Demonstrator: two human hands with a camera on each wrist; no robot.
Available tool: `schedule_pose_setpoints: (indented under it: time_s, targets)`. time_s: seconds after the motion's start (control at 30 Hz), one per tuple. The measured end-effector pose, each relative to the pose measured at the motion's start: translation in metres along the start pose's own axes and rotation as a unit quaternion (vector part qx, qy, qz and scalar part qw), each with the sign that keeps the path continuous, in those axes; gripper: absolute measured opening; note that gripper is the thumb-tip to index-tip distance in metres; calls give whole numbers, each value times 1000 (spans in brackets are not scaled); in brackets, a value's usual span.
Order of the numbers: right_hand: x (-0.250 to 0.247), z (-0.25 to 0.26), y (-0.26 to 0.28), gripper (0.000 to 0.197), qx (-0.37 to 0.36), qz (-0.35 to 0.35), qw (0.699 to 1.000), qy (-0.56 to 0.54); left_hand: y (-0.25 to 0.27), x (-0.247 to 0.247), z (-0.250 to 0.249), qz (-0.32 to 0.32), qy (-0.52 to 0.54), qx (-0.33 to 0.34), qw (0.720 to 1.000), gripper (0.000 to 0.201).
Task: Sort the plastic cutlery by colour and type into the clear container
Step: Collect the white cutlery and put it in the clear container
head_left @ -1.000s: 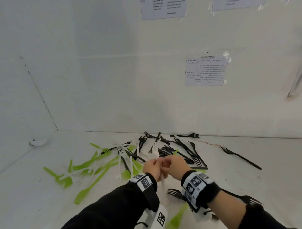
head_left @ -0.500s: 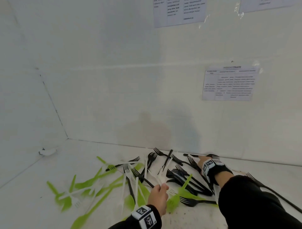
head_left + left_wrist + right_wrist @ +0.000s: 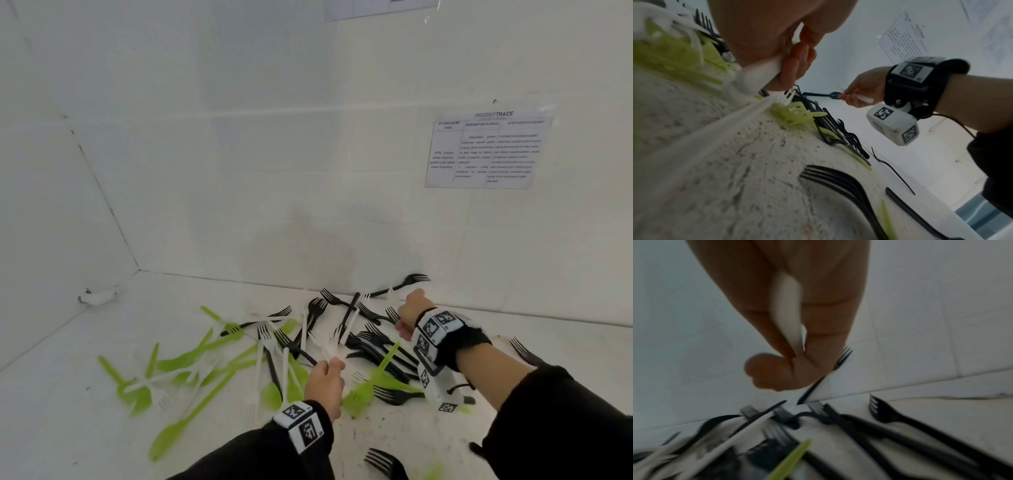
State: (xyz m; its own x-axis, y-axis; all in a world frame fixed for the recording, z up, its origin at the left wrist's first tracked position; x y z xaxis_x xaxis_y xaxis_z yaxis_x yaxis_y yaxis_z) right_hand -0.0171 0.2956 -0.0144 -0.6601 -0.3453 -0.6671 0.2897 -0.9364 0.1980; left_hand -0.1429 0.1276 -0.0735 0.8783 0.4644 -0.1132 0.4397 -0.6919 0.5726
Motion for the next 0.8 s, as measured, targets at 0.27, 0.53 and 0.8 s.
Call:
schedule_pose_setpoints:
  time_s: [0.27,0.53,0.8]
  targets:
    - [66,43,-5,31,-68,76,980,172,-22,-15,-1,-33,58,-16,998,14]
    - [75,46,-18,48,-80,53,973,211,-59,-18,-18,-92,-47,-24,994,16]
    - [56,45,-19,29,-93,160,970,158,-71,-6,-45,-149,-223,-9,963,42]
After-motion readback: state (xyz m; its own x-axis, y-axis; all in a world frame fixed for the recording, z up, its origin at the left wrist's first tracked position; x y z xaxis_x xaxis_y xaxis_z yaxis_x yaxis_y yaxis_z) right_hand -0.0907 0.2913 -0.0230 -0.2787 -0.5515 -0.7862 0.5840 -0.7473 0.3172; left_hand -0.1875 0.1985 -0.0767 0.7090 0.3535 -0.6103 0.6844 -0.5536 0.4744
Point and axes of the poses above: each hand's wrist, its own y-axis away from the middle knuckle, its own x-axis out of the palm, z = x × y, the point moved 4 cm from there along -y, towards the middle knuckle, and after that the axes turned 11 degrees about -x, right-handed, at the moved point
